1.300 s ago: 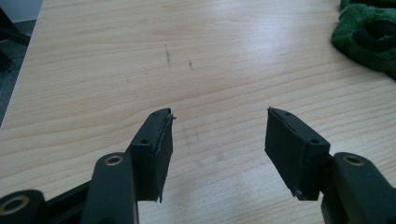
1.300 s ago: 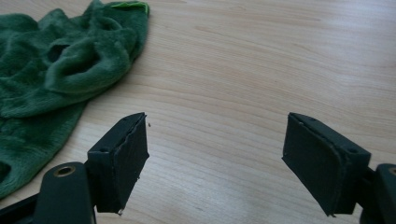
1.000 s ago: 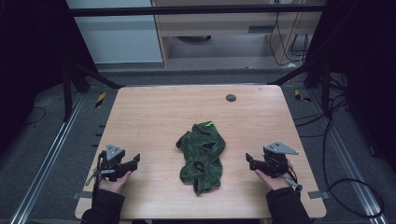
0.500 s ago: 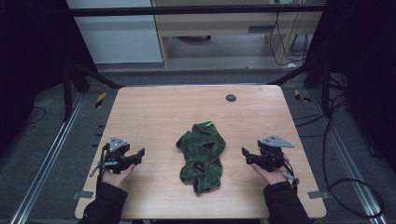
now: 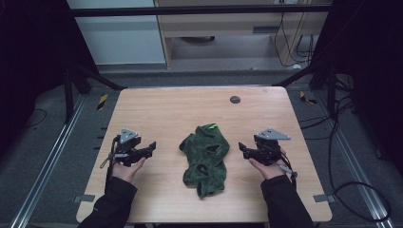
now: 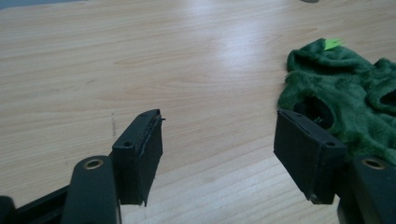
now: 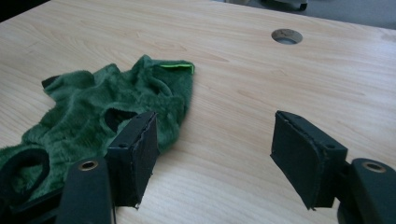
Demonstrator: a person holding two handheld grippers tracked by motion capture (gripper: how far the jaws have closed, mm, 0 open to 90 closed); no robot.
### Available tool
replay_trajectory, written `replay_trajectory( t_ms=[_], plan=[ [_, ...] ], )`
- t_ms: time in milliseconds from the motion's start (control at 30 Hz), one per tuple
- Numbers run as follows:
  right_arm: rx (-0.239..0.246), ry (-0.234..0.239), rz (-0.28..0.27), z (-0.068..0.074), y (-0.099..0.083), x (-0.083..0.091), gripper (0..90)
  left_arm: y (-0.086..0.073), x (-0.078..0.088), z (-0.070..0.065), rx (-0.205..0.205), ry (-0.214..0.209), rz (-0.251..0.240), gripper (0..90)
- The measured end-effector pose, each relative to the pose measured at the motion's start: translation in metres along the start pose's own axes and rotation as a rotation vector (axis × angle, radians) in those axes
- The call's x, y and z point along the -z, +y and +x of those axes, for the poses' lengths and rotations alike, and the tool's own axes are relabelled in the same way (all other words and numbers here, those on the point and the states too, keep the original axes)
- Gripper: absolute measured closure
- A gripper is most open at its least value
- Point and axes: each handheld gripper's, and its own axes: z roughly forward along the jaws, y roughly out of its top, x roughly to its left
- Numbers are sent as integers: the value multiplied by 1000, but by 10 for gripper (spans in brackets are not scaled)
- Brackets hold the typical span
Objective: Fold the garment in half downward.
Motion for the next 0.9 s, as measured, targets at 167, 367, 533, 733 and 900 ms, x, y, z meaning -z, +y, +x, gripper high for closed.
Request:
replay_trajectory(
  t_ms=[167,367,533,733,900],
  plan=[
    [0,29,4,3,9,-10,338,8,-8,-5,-2,-21,-2,325],
    [-2,35,7,4,17,-22,357,21,-20,-10,-2,-40,-10,335],
    [5,37,17,3,22,-30,377,28,-28,-15,-8,-50,-10,344],
    [-1,59,36,3,25,-41,414,33,-41,-25,-35,-48,-1,358],
    [-2,57,43,4,28,-51,425,39,-50,-33,-34,-53,1,365]
  ],
)
